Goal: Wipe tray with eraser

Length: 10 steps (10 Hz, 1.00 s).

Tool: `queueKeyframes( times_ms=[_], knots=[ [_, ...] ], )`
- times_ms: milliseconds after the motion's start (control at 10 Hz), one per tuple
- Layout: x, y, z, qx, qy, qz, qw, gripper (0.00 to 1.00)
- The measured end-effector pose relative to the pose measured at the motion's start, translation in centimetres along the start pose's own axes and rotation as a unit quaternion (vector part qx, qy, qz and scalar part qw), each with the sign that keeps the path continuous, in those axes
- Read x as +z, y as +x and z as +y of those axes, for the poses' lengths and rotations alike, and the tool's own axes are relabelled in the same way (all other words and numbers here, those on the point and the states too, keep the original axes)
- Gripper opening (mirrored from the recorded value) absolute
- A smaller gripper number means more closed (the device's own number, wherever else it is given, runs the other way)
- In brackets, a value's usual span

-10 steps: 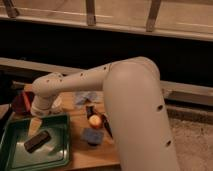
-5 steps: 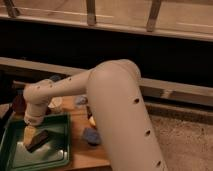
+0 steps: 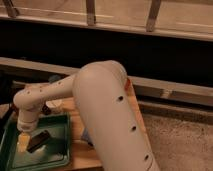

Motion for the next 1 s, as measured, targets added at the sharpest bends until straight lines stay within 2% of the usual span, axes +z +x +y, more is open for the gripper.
queueKeyframes(
  times_ms=[400, 700, 1000],
  knots=[
    [1.9, 3.1, -1.2, 0.029, 0.032, 0.041, 0.9982, 0.8],
    [2.0, 4.1, -2.3, 0.037, 0.048, 0.063, 0.9962, 0.8],
    [2.4, 4.6, -3.4, 0.04, 0.062, 0.101, 0.9921, 0.8]
  ],
)
